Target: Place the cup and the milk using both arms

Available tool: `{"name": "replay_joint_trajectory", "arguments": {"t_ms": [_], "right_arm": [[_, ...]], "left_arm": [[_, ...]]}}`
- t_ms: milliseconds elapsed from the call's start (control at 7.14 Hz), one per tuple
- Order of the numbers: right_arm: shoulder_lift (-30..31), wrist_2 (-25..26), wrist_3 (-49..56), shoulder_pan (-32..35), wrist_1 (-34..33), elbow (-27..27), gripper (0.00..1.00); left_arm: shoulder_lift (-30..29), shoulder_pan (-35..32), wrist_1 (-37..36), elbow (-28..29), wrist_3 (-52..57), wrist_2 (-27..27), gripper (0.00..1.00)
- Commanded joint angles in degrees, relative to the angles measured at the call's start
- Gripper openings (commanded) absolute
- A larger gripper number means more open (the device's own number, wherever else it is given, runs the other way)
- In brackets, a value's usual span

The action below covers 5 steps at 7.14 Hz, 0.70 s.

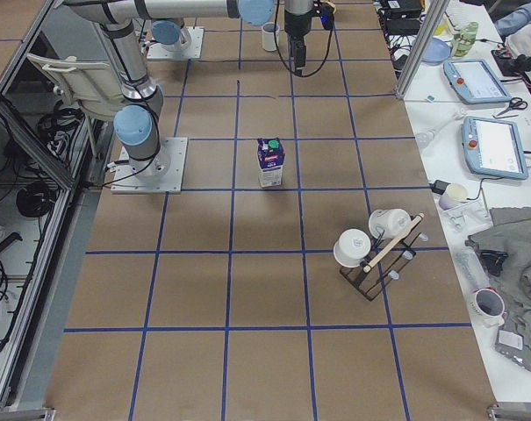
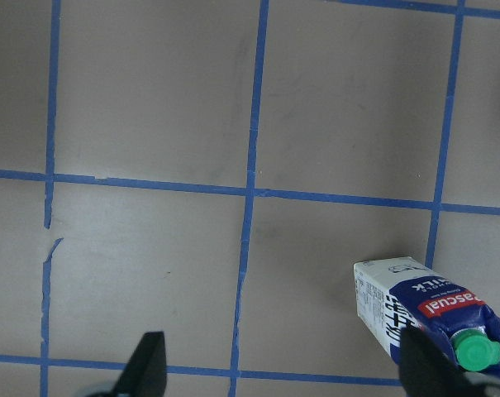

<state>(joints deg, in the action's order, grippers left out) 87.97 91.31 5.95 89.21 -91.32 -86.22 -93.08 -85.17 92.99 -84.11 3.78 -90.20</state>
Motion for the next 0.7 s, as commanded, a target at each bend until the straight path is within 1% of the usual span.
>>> {"name": "replay_joint_trajectory", "arguments": {"t_ms": [0,280,560], "right_arm": [[-0.1,0.0,-0.2,0.0,-0.1,-0.1,1.00],[-0.1,0.0,-0.2,0.0,-0.1,0.1,1.00],[-0.2,0.0,-0.1,0.0,-0.2,0.0,1.00]], "left_arm": [[0.0,0.0,0.0,0.0,0.0,0.0,1.00],[0.3,0.1,0.3,-0.2,0.0,-0.3,1.00],[-0.3,2.4,-0.4,-1.0,-0.8,-0.2,1.00]]}}
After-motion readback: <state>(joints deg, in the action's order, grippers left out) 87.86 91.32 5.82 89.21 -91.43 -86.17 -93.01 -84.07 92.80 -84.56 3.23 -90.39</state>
